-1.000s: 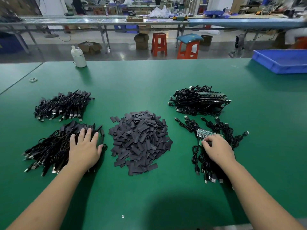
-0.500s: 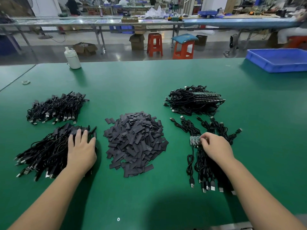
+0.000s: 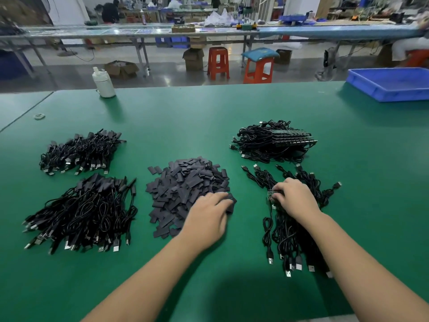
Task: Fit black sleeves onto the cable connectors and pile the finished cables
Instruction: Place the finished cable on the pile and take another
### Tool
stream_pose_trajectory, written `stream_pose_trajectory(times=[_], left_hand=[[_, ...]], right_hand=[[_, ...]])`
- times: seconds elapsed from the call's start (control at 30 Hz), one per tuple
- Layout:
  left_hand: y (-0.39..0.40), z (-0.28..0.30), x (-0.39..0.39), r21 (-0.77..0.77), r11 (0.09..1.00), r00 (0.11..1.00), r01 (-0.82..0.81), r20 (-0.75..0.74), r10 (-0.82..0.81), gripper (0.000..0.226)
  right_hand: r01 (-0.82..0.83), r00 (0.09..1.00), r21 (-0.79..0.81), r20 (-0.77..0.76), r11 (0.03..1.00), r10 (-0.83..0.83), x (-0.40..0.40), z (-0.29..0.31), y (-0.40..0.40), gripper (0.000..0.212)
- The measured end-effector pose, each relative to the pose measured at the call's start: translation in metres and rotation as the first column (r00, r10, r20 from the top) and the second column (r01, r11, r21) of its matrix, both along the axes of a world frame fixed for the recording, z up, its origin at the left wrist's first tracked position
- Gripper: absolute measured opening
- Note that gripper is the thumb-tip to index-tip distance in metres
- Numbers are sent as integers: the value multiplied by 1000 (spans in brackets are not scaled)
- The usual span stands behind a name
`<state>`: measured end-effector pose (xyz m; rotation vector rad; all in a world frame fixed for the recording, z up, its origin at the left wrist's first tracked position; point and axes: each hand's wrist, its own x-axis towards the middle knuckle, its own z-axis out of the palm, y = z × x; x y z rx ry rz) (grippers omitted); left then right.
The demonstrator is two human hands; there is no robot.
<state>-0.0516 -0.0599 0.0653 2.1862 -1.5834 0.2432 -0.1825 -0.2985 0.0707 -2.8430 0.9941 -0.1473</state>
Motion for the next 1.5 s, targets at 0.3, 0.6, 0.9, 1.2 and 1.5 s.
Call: stream_pose_trajectory(times=[0.3, 0.6, 0.9, 1.2, 1.5], left_hand=[[-83, 10, -41, 88, 986, 649, -144, -743, 162, 56], [-100, 14, -54, 101, 962, 765, -252, -588, 263, 23], [-91, 14, -53, -36, 927, 823, -374, -473, 314, 24], [-47, 34, -10, -131, 955, 438, -267, -899, -1, 4], [12, 16, 45, 91, 956, 766, -278, -580, 278, 10]], right_hand=[[-158, 964, 219, 244, 963, 103, -9, 31, 16, 16], [-119, 961, 239, 271, 964, 51, -12, 32, 25, 19], [-73, 963, -33, 257, 997, 79, -14, 11, 19, 17], [-335, 876, 814, 454, 474, -160, 12, 19, 78, 30], [-231, 868, 849, 401, 476, -294, 38, -16, 115, 20]])
